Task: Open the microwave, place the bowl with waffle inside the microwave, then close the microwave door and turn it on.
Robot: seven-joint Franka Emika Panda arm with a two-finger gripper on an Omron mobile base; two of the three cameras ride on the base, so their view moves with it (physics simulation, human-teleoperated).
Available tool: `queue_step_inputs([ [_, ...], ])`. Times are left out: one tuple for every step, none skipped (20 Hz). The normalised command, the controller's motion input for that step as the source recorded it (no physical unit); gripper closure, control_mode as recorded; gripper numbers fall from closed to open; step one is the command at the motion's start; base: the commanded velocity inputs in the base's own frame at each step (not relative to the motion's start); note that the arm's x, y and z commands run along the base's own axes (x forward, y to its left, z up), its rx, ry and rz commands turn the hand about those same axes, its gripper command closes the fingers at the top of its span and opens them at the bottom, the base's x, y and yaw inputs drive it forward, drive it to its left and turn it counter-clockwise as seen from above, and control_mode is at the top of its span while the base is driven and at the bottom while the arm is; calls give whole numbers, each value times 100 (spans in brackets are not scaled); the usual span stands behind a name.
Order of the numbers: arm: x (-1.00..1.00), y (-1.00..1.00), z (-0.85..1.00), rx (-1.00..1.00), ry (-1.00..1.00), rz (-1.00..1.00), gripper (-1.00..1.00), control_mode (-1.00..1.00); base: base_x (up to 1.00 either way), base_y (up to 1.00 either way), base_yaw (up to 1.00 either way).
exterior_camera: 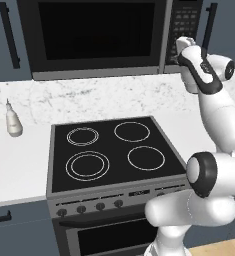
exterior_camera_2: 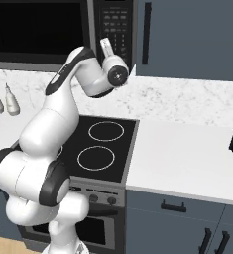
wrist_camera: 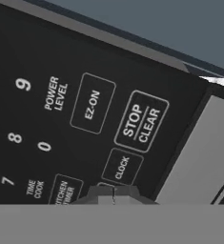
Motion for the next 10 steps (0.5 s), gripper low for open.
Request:
queue_step_inputs([
  [85, 0, -54, 7, 1, 0, 100, -100, 0, 0, 0],
  [91, 5, -63, 8, 0, 0, 100, -100, 0, 0, 0],
  [100, 21, -71, 3, 5, 0, 100, -100, 0, 0, 0],
  [100, 29, -75, 3, 11, 0, 100, -100, 0, 0, 0],
  [100, 35, -86, 8, 17, 0, 100, -100, 0, 0, 0],
  [100, 36, -100, 11, 21, 0, 100, -100, 0, 0, 0],
  [100, 28, -100, 15, 22, 0, 100, -100, 0, 0, 0],
  [100, 19, -100, 19, 23, 0, 100, -100, 0, 0, 0],
  [100, 19, -100, 20, 23, 0, 100, -100, 0, 0, 0],
  [100, 24, -100, 18, 25, 0, 100, -100, 0, 0, 0],
])
